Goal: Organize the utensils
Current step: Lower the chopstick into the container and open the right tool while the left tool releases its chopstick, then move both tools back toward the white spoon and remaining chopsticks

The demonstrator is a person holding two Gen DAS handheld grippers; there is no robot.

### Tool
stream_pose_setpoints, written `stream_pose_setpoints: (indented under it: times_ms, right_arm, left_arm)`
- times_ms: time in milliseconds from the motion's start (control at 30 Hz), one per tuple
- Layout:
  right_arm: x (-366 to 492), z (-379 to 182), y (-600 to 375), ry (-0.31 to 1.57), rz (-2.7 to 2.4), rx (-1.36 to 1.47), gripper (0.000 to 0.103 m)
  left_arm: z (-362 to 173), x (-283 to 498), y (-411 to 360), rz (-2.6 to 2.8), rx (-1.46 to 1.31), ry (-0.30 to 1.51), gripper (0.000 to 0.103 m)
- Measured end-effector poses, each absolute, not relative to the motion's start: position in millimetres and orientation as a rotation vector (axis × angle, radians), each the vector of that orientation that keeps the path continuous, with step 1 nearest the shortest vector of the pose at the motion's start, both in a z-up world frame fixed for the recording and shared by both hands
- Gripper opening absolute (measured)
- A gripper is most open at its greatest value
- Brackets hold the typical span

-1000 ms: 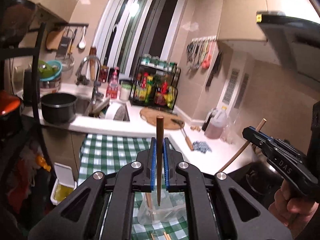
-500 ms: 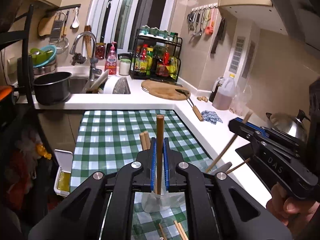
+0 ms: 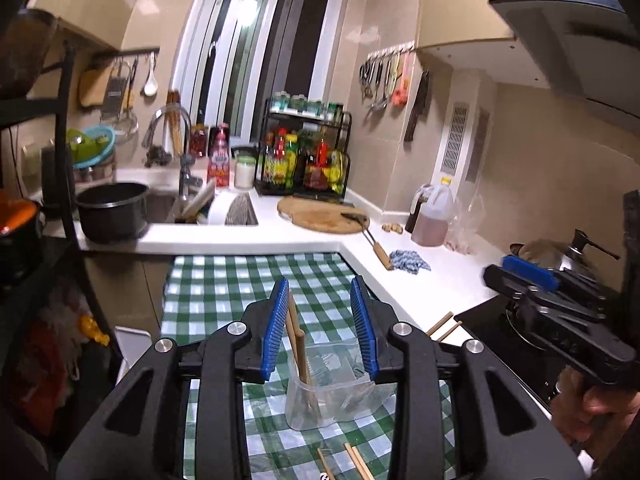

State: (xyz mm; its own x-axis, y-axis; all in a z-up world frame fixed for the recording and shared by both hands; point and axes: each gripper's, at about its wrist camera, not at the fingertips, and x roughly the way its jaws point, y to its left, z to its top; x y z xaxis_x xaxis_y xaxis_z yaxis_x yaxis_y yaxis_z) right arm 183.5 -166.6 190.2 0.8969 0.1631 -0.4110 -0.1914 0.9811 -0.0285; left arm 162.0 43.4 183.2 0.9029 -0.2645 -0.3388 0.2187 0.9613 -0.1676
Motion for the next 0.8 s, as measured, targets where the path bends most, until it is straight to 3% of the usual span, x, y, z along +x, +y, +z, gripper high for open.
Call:
stream_pose_setpoints:
  times_ms: [333, 367, 500, 800]
  right_arm:
    - [87.1, 174.2, -177.9, 0.361, 0.223, 0.002, 0.037]
    - [81.1, 163.7, -178.4, 0.381, 0.234, 0.022, 0.035]
    - [65.9, 127.5, -178.2, 0.457, 0.258, 0.069, 0.009]
    - [14.8, 53.4, -182.7, 0.538, 0.257, 0.125, 0.007]
  left_arm:
    - [160.2, 92.6, 47.1, -0.207, -0.089, 0.380, 0.032]
    - [154.1, 84.0, 48.5, -0.200, -0.092, 0.387, 0.032]
    - [127.7, 48.3, 53.2, -0.162, -0.105, 0.416, 0.029]
    - [70.4, -14.5, 41.5, -0.112, -0.067, 0.463, 0.024]
